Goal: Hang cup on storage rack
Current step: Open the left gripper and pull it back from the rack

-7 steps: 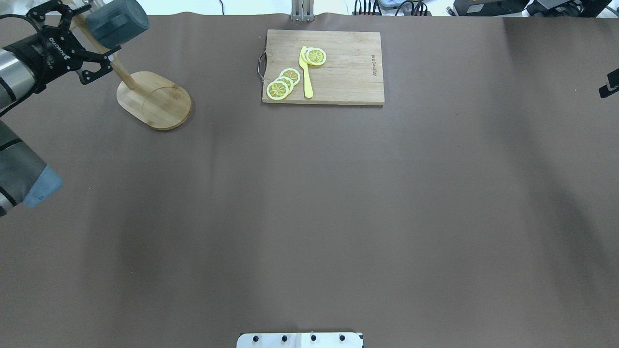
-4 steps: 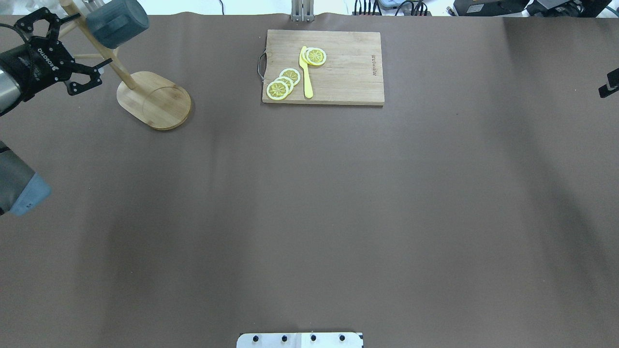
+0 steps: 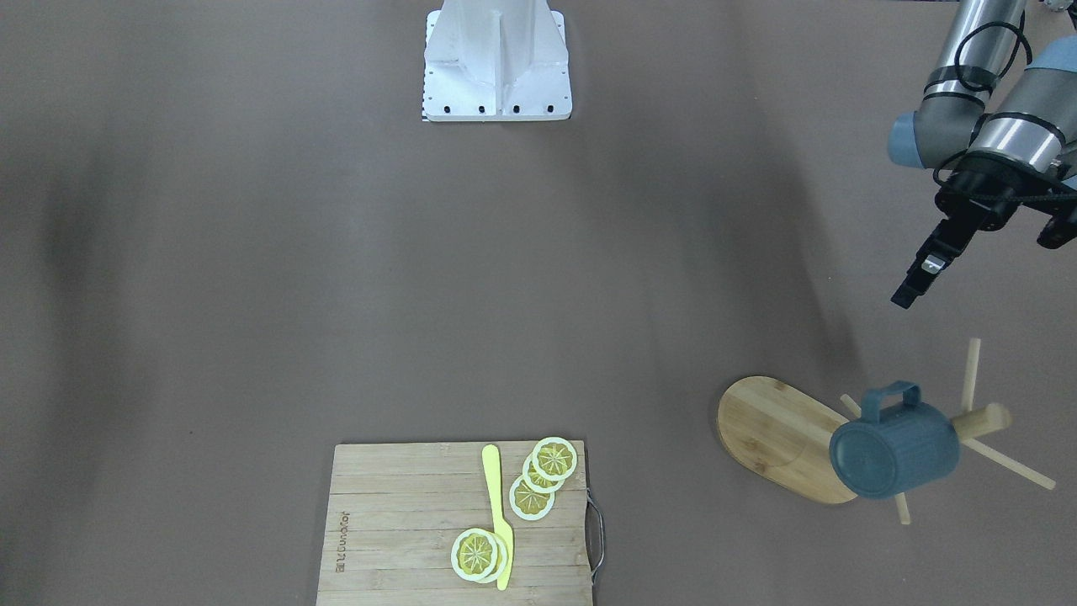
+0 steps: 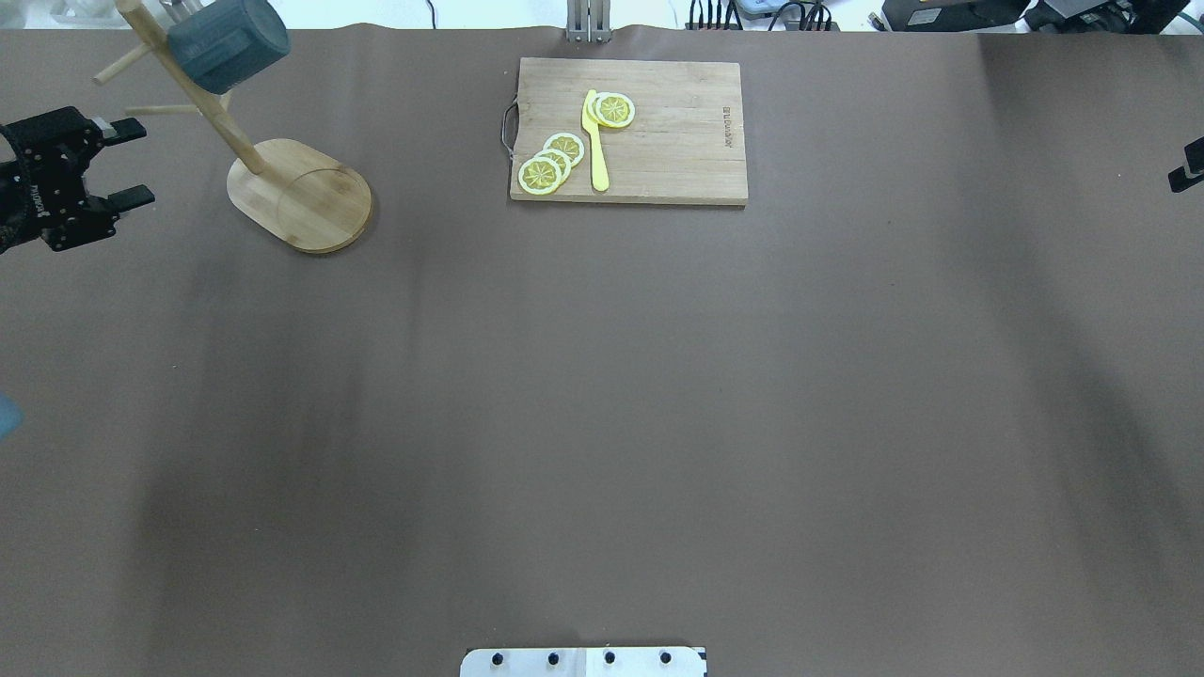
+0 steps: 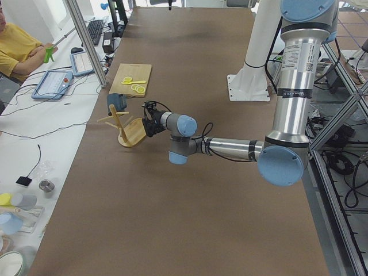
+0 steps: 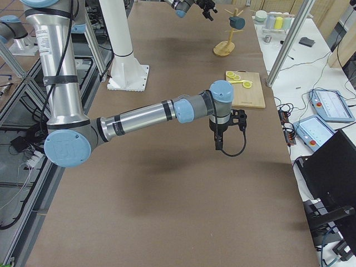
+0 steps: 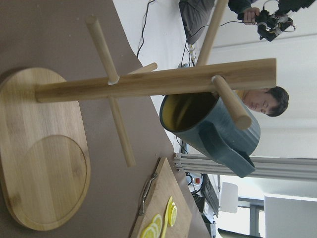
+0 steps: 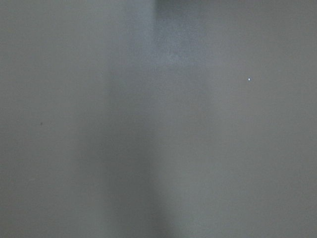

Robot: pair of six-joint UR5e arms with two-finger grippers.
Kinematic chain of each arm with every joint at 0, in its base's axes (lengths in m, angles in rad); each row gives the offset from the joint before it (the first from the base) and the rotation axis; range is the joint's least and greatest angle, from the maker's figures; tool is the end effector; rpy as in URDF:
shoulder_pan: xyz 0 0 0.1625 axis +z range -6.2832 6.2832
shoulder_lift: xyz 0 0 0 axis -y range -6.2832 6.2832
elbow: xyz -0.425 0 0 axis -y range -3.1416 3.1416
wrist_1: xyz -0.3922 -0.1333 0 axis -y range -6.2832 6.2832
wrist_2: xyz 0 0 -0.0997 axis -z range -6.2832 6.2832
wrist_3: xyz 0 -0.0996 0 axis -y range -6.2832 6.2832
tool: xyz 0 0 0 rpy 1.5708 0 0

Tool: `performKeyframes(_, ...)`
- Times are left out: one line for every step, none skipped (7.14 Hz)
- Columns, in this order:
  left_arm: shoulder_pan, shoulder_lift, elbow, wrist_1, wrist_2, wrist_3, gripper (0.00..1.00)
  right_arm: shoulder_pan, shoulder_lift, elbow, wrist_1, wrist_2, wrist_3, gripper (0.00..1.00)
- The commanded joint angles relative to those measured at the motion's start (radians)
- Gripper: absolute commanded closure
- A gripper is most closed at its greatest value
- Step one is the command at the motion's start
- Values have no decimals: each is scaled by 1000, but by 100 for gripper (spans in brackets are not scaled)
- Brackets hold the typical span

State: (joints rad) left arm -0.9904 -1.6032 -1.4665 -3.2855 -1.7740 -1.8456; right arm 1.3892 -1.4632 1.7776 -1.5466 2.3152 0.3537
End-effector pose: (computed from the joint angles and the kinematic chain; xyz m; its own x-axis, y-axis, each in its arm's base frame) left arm 0.1768 -0.4761 0.5090 -0.2303 -0.1335 -0.9639 0.6714 0.6953 -0.2567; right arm -0.0322 -0.5400 0.4997 0.6995 -0.0109 0.7146 -0.0767 0.9930 0.0903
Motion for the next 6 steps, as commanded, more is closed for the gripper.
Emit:
performKeyframes(-68,115,-5,3,-2,457,3,-1,-8,-4,3,0,2,0)
performKeyframes(-94,121,17,12,2,539,3,-1,-9,0,54,-2,5,0)
performKeyframes(-173,164,29,26,-4,619,2,4,-23,-1,75,-4,4,0)
performKeyframes(-242,205,29,85,-5,836,3,2,-26,-12,79,-26,-1,0)
performKeyframes(-302,216,28,192,-7,1053,2,4,-26,-9,79,-39,-4,0)
performKeyframes(-354,229,35,293,-7,1256,2,4,-29,-7,77,-40,-2,0)
